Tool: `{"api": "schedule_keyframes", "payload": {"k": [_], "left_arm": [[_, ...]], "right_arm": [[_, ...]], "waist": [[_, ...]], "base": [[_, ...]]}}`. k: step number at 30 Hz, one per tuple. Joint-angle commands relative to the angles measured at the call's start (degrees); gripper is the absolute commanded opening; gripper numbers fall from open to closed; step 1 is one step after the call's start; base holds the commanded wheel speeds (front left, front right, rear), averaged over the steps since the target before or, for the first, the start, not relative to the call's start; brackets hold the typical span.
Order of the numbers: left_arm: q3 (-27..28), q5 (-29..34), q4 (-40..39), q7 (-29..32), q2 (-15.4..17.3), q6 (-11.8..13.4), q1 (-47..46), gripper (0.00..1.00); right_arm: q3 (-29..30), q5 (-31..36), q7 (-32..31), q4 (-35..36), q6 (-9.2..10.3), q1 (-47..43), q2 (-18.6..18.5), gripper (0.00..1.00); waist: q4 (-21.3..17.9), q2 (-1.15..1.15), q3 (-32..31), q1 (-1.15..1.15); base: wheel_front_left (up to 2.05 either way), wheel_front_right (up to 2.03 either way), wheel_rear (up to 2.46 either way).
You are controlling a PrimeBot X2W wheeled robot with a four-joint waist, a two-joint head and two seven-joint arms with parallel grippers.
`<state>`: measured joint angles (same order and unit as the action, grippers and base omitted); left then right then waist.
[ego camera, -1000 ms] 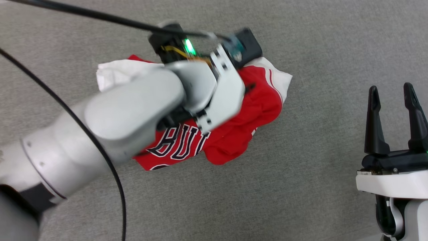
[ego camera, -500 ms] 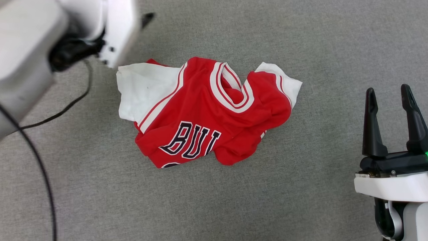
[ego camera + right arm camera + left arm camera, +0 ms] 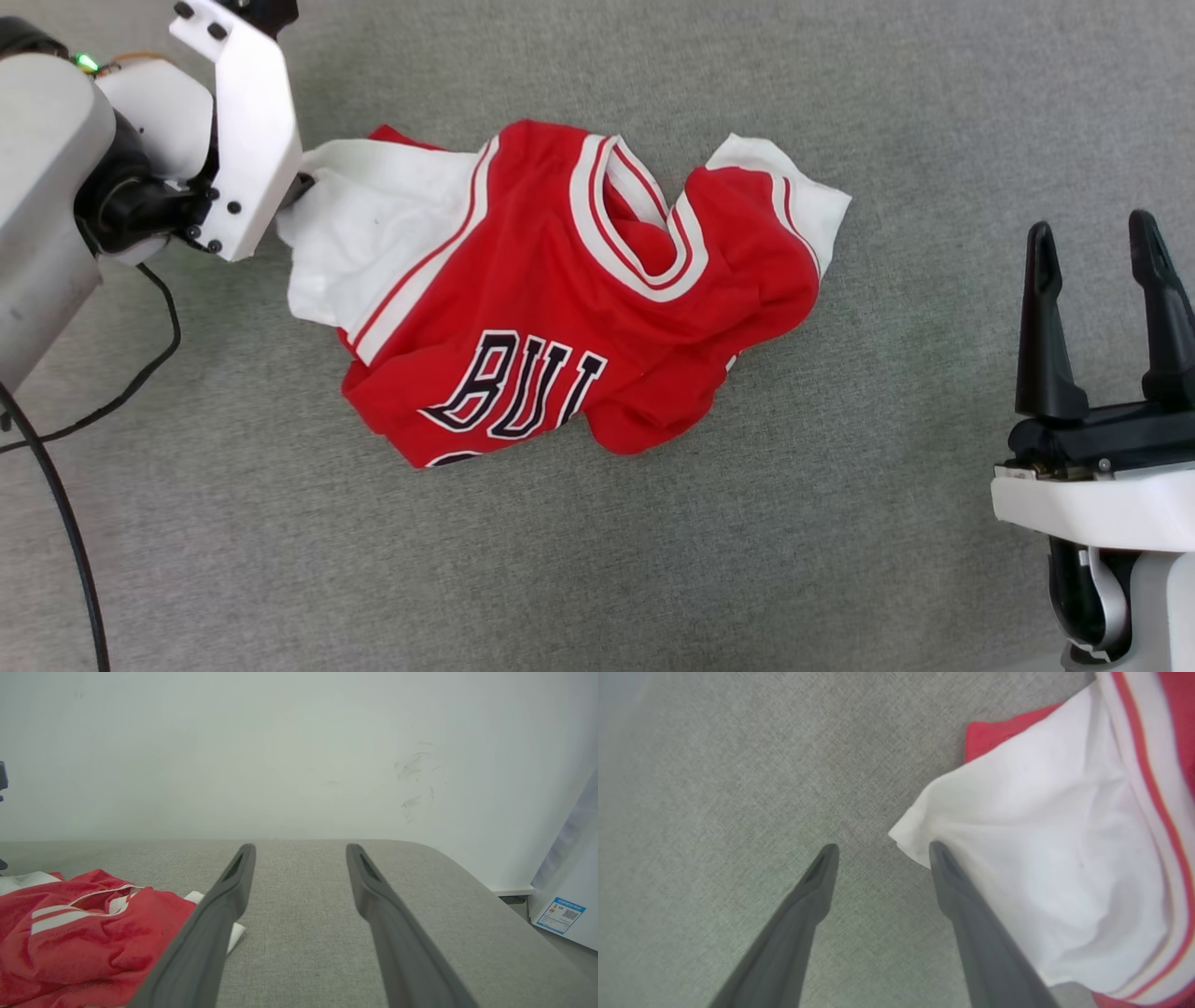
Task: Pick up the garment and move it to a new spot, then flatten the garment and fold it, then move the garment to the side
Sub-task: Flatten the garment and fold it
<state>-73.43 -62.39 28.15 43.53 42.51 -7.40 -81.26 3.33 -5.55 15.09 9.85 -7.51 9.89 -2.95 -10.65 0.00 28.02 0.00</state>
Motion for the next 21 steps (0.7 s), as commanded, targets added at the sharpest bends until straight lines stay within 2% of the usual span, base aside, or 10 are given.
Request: {"api": "schedule_keyframes", "payload": {"k": [1,8,10,16,17,21], "left_arm": [[0.1,-0.1,0.9,0.2,-0.6,0.0,0.9,1.00],[-0.9,1.8,0.3,5.9,-2.2,-0.1,6.4,1.00],[-1.1,2.1,-0.7,7.2,-2.0,-0.2,7.2,0.00],[-0.7,2.6,-1.9,5.1,-1.4,0.0,5.4,0.00],[-0.3,2.2,-2.4,2.5,-1.3,0.0,4.2,0.00],[0.1,1.2,-2.4,-1.7,-0.2,0.0,3.0,0.00]], "right_arm": [[0.0,-0.5,0.1,0.3,0.04,0.9,0.1,1.00],[0.4,-0.6,0.1,0.2,0.04,1.6,0.1,1.00],[0.6,-0.6,0.1,0.3,0.04,1.7,0.1,1.00],[0.8,0.0,0.1,-0.3,0.04,1.7,0.1,1.00],[0.9,0.4,0.1,-0.7,0.04,0.8,0.1,1.00],[1.0,1.2,0.1,-1.0,0.04,-0.4,0.1,1.00]], "waist": [[-0.7,0.00,1.6,0.00],[-1.4,0.00,3.5,0.00],[-1.3,0.00,3.7,0.00],[-0.2,0.00,2.5,0.00],[1.1,0.00,0.9,0.00],[3.1,0.00,-1.5,0.00]], "base": [[0.00,0.00,0.00],[0.00,0.00,0.00],[0.00,0.00,0.00],[0.00,0.00,0.00],[0.00,0.00,0.00],[0.00,0.00,0.00]]}}
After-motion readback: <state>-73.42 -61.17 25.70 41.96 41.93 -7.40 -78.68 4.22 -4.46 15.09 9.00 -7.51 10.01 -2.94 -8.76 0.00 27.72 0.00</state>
